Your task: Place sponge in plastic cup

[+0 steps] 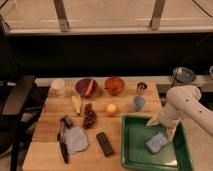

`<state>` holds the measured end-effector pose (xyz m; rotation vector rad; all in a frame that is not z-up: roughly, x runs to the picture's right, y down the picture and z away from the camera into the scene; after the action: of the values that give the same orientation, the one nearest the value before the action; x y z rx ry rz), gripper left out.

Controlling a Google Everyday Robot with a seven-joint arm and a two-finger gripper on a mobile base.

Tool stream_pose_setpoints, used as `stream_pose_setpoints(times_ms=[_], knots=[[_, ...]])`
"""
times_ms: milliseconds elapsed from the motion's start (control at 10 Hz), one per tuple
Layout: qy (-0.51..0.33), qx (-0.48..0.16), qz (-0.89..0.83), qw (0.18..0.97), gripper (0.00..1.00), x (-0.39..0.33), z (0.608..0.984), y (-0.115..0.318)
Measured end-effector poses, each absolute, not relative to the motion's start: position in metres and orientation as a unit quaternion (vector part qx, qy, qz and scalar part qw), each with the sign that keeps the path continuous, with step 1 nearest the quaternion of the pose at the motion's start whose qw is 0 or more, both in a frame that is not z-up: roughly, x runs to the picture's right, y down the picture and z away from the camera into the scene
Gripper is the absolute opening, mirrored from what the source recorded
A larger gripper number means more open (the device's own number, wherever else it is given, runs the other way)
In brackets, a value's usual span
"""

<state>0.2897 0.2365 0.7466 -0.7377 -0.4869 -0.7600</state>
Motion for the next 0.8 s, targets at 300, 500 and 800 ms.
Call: stream_pose_setpoints(times_ms=[300,500,800], knots=[[-0.235,-0.382,-0.342,0.826,0.73,0.299,0.763,0.258],[-0.249,-0.392,-0.328,0.823,0.73,0.302,0.772,0.268],[-0.273,-0.391,-0.323,0.818,0.59,0.304,0.779,0.280]])
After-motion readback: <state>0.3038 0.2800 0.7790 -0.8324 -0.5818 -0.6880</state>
